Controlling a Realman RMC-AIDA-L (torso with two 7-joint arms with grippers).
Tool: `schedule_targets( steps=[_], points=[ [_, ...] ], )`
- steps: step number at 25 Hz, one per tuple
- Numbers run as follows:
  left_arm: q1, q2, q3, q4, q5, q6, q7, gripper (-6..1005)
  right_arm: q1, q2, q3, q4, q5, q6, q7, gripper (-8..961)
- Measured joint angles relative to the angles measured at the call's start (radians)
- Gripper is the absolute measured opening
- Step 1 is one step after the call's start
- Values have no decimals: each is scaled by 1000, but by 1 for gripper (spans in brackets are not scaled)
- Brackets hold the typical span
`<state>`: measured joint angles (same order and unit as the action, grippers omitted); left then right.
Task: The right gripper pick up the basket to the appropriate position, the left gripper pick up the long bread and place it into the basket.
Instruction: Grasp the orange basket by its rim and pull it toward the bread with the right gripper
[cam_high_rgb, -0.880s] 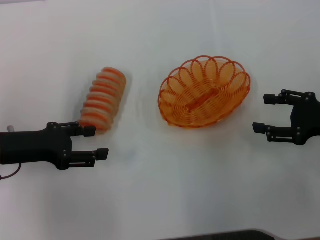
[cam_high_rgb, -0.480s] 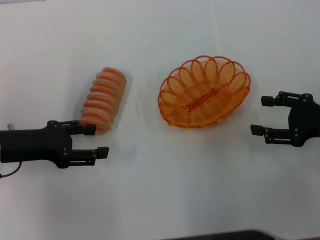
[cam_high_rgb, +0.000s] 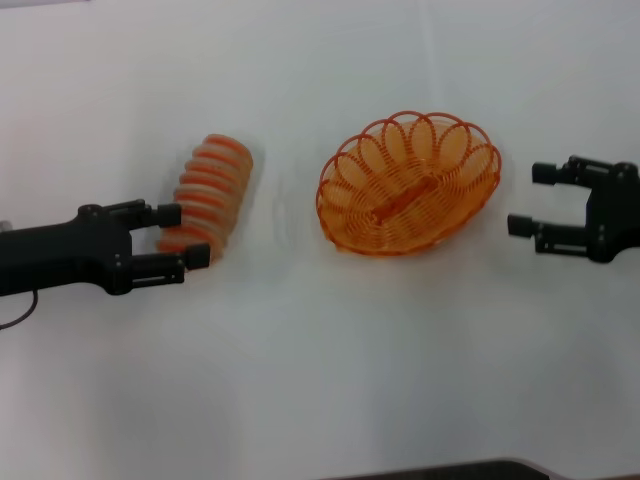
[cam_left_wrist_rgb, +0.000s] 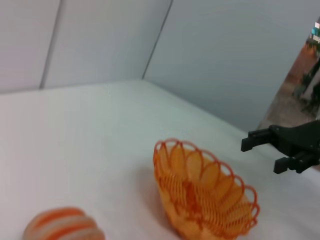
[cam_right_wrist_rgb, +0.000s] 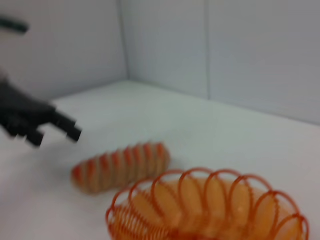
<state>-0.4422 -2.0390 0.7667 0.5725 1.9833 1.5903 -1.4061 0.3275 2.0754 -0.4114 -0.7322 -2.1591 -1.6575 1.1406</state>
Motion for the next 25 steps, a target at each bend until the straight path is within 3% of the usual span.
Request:
schedule_targets(
  steps=[8, 18, 25],
  points=[
    [-15, -17, -40, -5, 0, 8, -2, 793, 51, -42, 17, -8, 68, -29, 323, 812],
    [-17, -20, -68, -1, 5, -1, -27, 793, 188, -121, 3, -11, 20, 30, 813, 808],
    [-16, -23, -68, 0, 4, -1, -23, 793, 296, -125, -24, -27, -172, 110, 1008, 806]
  ],
)
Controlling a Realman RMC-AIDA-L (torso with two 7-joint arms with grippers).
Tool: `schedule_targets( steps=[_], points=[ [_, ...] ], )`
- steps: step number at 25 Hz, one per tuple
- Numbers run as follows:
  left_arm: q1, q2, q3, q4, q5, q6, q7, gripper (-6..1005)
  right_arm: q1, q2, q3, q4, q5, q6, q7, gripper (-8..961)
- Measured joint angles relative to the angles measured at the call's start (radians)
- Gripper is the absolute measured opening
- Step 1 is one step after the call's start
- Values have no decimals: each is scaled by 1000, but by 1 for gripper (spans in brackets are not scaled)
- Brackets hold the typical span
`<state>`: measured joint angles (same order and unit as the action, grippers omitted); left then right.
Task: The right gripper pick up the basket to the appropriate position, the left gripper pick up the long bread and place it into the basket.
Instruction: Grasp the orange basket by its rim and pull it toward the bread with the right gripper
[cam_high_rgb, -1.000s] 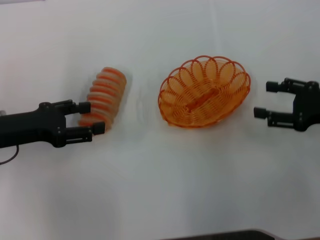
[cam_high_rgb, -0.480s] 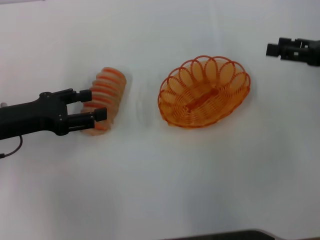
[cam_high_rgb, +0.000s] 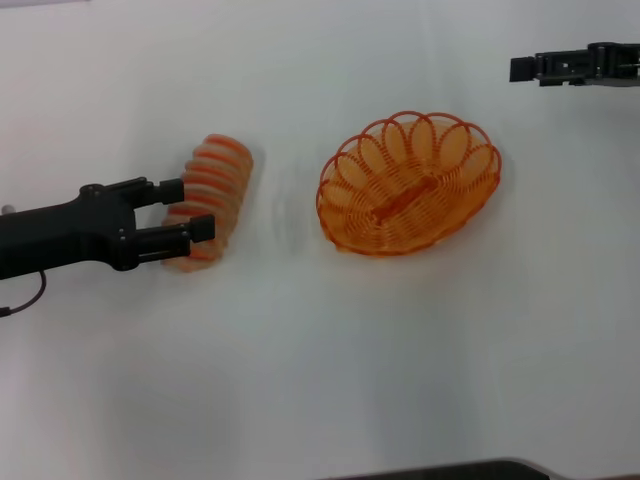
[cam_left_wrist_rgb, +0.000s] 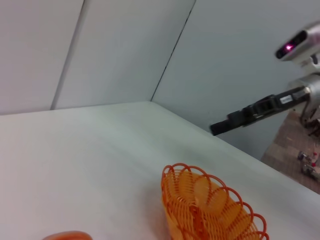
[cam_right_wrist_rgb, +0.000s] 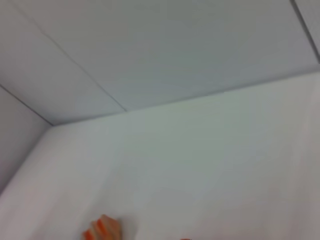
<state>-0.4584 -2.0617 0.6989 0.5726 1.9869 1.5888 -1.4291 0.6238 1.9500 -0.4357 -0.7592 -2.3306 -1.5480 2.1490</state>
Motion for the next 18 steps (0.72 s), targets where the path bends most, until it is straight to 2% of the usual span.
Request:
schedule_targets(
  steps=[9, 18],
  points=[
    [-3, -12, 0, 3, 4, -1, 1, 794, 81, 17, -128, -3, -87, 89, 157, 802],
    [-4, -25, 3, 4, 5, -51, 4, 794, 122, 30, -222, 23, -152, 141, 254, 798]
  ],
)
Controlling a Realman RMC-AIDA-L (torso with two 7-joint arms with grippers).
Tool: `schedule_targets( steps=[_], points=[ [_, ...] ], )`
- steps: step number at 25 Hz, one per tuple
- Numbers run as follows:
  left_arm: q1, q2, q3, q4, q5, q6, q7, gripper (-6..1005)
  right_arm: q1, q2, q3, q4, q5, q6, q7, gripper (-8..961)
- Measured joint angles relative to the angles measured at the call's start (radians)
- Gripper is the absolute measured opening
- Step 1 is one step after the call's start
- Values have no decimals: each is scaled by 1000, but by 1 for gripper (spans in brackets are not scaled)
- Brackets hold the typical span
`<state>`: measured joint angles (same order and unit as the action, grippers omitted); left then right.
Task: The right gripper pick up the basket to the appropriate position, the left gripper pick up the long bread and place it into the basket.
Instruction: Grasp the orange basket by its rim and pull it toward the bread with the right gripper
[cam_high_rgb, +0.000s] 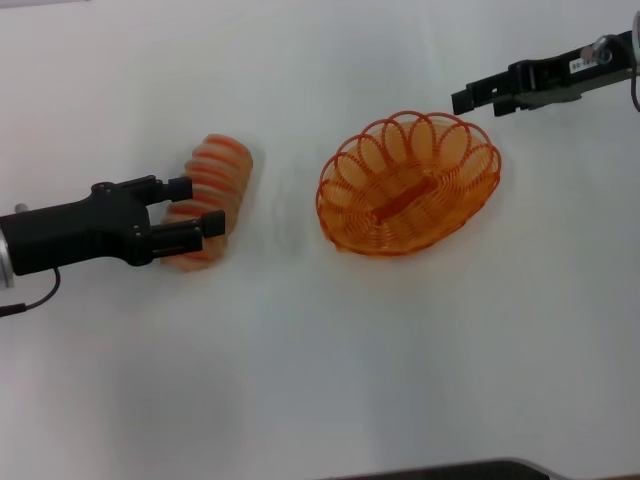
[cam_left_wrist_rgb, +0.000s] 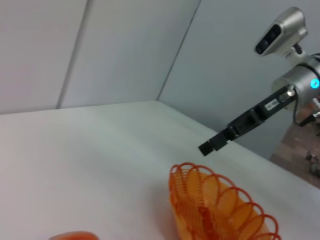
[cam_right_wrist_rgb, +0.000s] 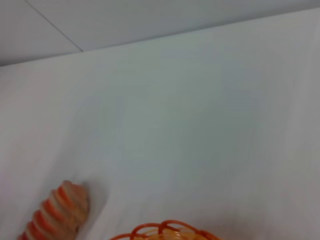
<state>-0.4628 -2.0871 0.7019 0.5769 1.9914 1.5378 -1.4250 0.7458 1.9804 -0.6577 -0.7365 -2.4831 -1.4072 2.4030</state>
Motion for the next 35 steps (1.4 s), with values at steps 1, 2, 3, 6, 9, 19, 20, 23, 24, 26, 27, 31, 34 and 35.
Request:
schedule_targets(
  steps=[1, 2, 3, 6, 9, 19, 20, 23, 24, 26, 27, 31, 34, 35],
  points=[
    [0, -2, 2, 0, 0, -8, 0, 794, 1, 0, -11, 5, -7, 8, 8, 798],
    [0, -2, 4, 0, 0, -12, 0, 794, 3, 0, -25, 10, -16, 18, 18, 798],
    [0, -3, 4, 0, 0, -14, 0, 794, 5, 0, -38, 15, -23, 25, 24, 797],
    [0, -4, 5, 0, 0, -15, 4, 794, 14, 0, -71, 37, -47, 48, 32, 796],
    [0, -7, 5, 0, 0, -17, 13, 794, 23, 1, -95, 59, -57, 69, 29, 795],
    [-5, -18, 5, 0, 0, -19, 23, 794, 29, 23, -202, 76, -59, 149, 25, 791],
    [-6, -20, 5, 0, 0, -19, 24, 794, 29, 25, -207, 76, -59, 154, 25, 791],
    [-8, -23, 5, 2, 0, -19, 25, 794, 31, 26, -211, 77, -60, 158, 26, 789],
    [-8, -25, 5, 3, 0, -21, 25, 793, 32, 26, -212, 77, -60, 160, 27, 789],
    [-8, -28, 5, 6, 0, -26, 26, 793, 33, 26, -212, 77, -60, 165, 31, 722],
    [-8, -29, 5, 7, 0, -27, 26, 793, 33, 26, -212, 77, -60, 171, 32, 688],
    [-10, -34, 5, 8, 0, -30, 28, 793, 34, 28, -212, 77, -60, 187, 33, 557],
    [-11, -35, 5, 9, 0, -31, 28, 793, 41, 29, -212, 85, -60, 191, 30, 462],
    [-11, -35, 5, 9, 0, -31, 28, 793, 44, 29, -212, 89, -60, 191, 28, 431]
  ],
)
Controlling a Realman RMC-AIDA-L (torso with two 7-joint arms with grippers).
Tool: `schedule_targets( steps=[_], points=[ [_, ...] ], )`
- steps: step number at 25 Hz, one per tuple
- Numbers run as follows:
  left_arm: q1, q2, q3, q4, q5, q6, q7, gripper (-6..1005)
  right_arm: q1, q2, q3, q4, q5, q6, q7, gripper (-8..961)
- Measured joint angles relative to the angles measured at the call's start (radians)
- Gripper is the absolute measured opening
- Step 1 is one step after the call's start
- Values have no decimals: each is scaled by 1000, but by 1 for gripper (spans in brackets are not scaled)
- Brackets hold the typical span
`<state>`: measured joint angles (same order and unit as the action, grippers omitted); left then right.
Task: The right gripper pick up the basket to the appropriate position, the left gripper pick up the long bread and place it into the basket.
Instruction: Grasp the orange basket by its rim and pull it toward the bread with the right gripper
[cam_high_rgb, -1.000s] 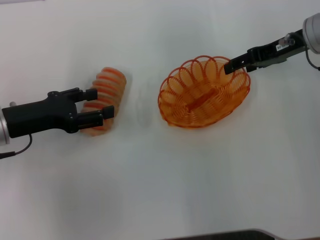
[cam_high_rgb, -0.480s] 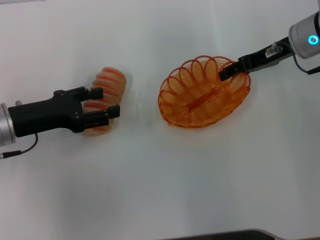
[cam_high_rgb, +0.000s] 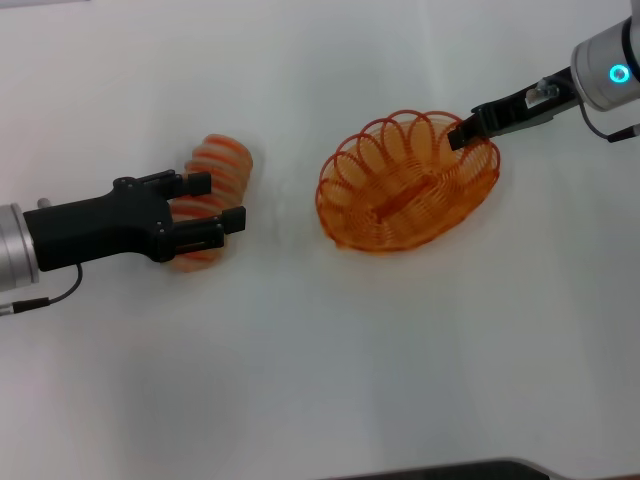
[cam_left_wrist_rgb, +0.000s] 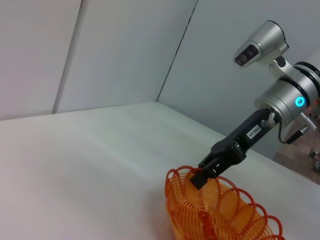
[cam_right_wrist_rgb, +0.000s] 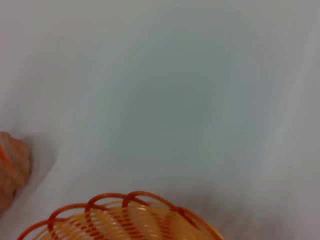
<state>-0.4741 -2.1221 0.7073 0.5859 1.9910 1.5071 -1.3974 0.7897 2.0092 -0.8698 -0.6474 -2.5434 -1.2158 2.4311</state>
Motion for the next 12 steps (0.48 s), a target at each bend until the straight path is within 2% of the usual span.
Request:
schedule_targets(
  steps=[3, 8, 12],
  points=[
    [0, 0, 1, 0, 0, 0, 0, 793, 10, 0, 0, 14, 0, 1, -3, 337],
    [0, -2, 1, 0, 1, -1, 1, 793, 13, 0, 8, 16, 5, -5, 1, 121],
    [0, -1, 1, 0, 1, -1, 1, 793, 10, 0, 23, 3, 14, -26, 8, 102]
  ],
)
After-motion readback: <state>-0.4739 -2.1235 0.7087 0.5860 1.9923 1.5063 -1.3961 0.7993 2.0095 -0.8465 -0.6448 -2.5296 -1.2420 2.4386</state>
